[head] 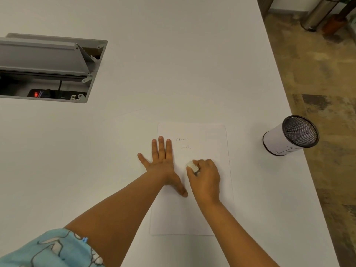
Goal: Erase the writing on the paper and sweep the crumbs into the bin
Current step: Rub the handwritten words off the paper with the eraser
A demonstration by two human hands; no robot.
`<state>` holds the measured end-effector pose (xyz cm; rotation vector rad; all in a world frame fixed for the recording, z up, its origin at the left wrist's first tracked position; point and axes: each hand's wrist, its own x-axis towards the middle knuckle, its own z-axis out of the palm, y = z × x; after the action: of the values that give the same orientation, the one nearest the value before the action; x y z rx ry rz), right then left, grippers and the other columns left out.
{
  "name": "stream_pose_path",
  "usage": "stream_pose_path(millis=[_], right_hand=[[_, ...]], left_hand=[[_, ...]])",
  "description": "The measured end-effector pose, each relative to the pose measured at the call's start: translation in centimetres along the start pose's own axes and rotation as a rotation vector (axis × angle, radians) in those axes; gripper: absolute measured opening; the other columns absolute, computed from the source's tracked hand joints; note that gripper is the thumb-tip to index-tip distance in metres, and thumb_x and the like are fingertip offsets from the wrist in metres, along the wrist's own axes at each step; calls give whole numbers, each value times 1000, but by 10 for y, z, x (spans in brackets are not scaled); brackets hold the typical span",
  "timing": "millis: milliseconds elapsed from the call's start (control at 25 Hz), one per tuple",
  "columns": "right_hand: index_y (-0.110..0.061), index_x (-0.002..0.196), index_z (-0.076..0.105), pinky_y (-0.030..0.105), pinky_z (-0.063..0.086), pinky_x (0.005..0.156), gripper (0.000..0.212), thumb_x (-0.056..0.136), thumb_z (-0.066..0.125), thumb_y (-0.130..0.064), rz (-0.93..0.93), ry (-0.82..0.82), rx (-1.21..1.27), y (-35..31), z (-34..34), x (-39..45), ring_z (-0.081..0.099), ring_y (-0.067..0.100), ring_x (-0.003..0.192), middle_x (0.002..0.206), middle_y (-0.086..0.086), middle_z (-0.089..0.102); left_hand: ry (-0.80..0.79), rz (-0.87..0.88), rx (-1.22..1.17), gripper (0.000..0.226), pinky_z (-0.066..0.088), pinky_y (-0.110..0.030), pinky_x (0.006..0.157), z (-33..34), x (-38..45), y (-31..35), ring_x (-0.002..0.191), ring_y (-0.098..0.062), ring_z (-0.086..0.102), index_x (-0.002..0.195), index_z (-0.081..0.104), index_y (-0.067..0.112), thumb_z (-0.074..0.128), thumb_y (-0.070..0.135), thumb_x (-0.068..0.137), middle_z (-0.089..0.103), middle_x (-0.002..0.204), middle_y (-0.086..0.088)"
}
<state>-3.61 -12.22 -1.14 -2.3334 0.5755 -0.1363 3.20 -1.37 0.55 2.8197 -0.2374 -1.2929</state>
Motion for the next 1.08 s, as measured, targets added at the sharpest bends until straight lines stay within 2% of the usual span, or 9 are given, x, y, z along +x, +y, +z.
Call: stream_pose_path(millis=[240,440,640,880,1080], right_hand=[[-5,96,64,22,41,70,19,81,64,-16,43,-29,13,-20,5,42,57,23,85,95,12,60],[-7,95,64,22,42,69,19,80,66,-17,9,5,-8,2,-1,4,58,22,83,90,8,59],[-5,95,63,23,43,71,16,81,63,-14,41,-37,-1,-17,-1,52,57,24,87,96,12,59],[-8,97,64,20,43,71,21,79,67,-17,-34,-41,4,-1,5,-1,59,20,84,92,8,61],[-9,100,63,21,45,75,22,81,65,-20,50,-20,88,-12,-4,46,59,20,89,98,6,61]], left_hand=[[-2,-5,8,166,-18,-70,97,-2,-1,0,123,-30,-50,124,-49,17,79,71,33,-54,135,-9],[-19,-1,1,166,-21,-69,95,-2,0,1,121,-29,-51,124,-49,18,81,68,33,-55,135,-7],[3,11,3,165,-20,-68,96,-2,-2,0,123,-30,-49,125,-48,18,80,69,35,-53,137,-7],[54,38,-28,165,-24,-66,93,4,1,-3,124,-28,-49,123,-50,20,78,71,33,-52,137,-5],[67,45,-50,166,-23,-66,95,4,-1,-4,120,-25,-52,125,-48,19,74,77,30,-54,136,-5]])
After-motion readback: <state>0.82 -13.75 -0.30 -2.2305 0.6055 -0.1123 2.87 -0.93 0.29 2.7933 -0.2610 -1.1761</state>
